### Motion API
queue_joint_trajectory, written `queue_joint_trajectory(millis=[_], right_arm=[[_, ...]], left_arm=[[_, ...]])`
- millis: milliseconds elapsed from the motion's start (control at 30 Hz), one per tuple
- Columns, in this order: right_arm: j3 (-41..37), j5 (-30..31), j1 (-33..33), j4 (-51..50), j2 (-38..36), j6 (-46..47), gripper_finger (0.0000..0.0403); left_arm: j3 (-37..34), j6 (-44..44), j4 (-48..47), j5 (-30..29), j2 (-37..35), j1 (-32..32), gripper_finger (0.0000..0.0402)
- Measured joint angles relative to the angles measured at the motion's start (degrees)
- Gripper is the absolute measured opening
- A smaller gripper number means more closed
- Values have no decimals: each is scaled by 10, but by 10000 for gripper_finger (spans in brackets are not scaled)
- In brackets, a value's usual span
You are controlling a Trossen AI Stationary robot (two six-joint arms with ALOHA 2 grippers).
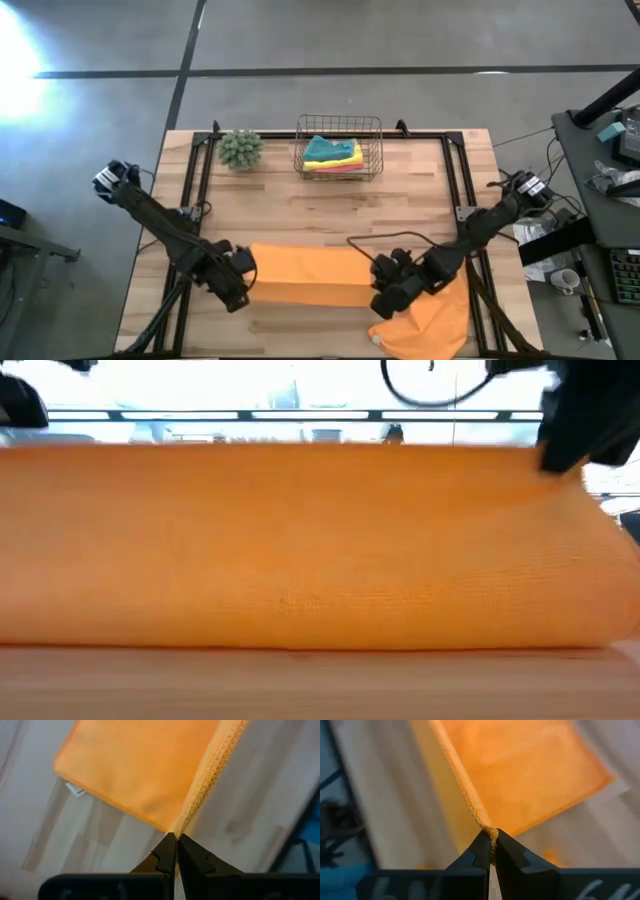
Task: Fold microfiber towels
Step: Fold the left orange towel
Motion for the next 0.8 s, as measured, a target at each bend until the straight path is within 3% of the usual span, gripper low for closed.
queue_joint_trajectory(millis=[433,800], right_arm=[[-65,21,-69,63,0,-17,8],[-83,14,-101,61,0,-41,8]], left_arm=[[-23,5,-42,-24,94,26,0],[-23,92,-43,-44,128,85,0]])
